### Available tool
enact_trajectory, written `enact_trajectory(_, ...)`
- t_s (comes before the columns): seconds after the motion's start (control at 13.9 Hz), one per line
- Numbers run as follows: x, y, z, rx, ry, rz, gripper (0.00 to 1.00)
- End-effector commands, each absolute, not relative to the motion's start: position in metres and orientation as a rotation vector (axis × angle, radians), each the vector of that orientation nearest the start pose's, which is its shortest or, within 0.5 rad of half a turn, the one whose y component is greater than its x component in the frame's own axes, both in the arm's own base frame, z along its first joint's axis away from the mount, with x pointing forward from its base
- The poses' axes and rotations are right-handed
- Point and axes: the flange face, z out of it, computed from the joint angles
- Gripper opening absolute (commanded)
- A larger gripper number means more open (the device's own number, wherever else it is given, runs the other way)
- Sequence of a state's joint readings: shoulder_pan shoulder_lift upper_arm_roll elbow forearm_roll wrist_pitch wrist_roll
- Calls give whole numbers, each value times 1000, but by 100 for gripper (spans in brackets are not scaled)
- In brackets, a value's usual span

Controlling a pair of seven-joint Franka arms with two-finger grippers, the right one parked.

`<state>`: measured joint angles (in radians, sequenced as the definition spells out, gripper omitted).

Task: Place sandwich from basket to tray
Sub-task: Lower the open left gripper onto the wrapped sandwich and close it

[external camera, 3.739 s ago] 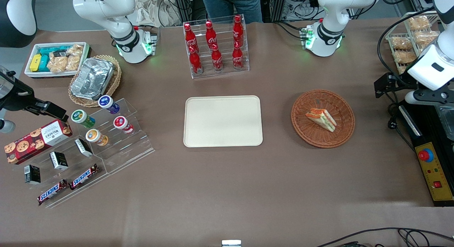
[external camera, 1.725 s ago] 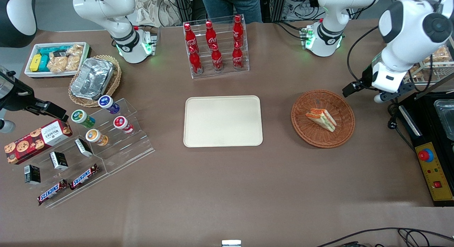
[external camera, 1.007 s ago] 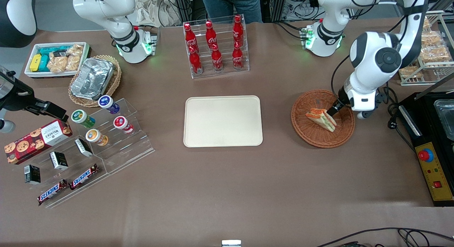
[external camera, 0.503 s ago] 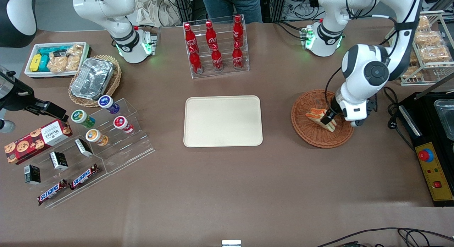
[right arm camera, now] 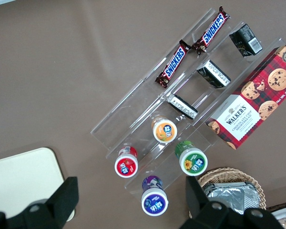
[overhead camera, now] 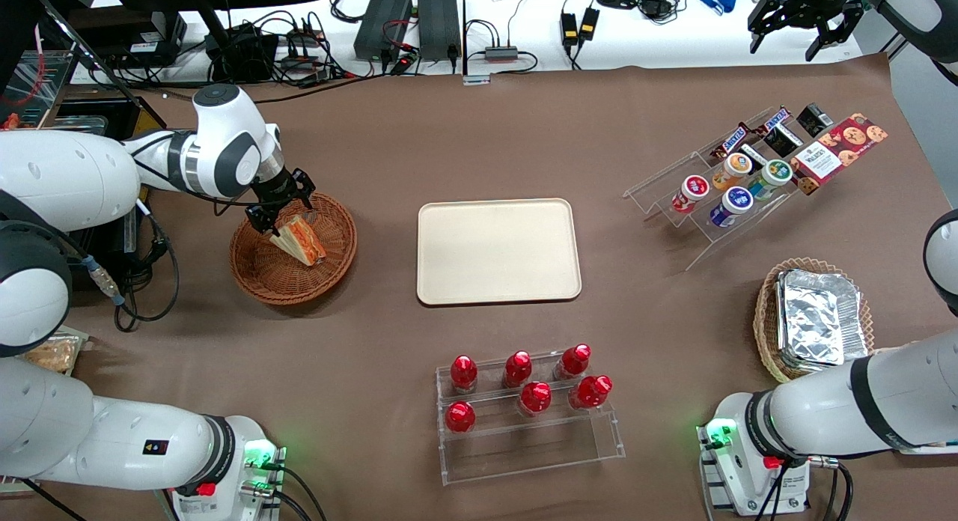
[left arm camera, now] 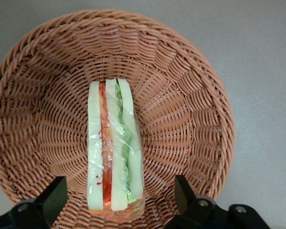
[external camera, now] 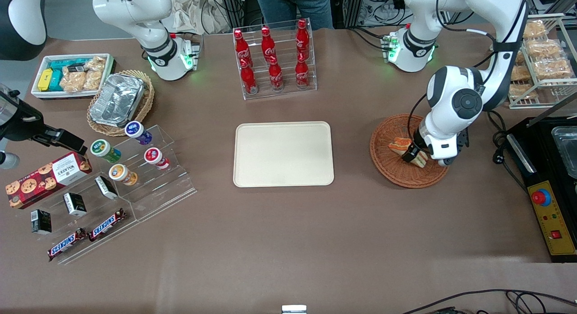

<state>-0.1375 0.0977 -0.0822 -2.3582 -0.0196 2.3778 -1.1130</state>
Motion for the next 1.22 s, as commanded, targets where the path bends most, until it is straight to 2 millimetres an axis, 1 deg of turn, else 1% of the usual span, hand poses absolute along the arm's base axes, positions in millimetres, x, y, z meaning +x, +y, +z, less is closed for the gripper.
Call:
enact_trajectory(0.0, 487, -113, 267, -2781, -1380, 89, 100)
enact_trajectory(0.14, 483, -112, 263, -2778, -1373, 97, 99)
enact_trajectory(0.22, 484, -111, 263, -2778, -1373, 97, 94)
enact_trajectory(0.29, 482, -112, 261, -2786, -1337, 98, 90)
enact_trajectory(0.36, 477, -113, 256, -2786, -1255, 86, 86)
enact_trajectory(0.43, 475, -114, 255, -2781, -1209, 74, 76)
enact_trajectory(0.5, 475, -115, 255, -2775, -1219, 72, 63)
enact_trajectory(0.58, 476, -115, 257, -2778, -1218, 66, 44)
enact_trajectory(0.65, 476, -115, 260, -2779, -1219, 61, 21)
enact_trajectory(0.72, 477, -116, 261, -2774, -1214, 68, 0)
enact_trajectory(0.79, 477, -115, 264, -2763, -1201, 82, 0)
enact_trajectory(0.86, 481, -115, 271, -2757, -1194, 90, 0)
enact_trajectory(1.15, 511, -114, 320, -2730, -1167, 141, 0)
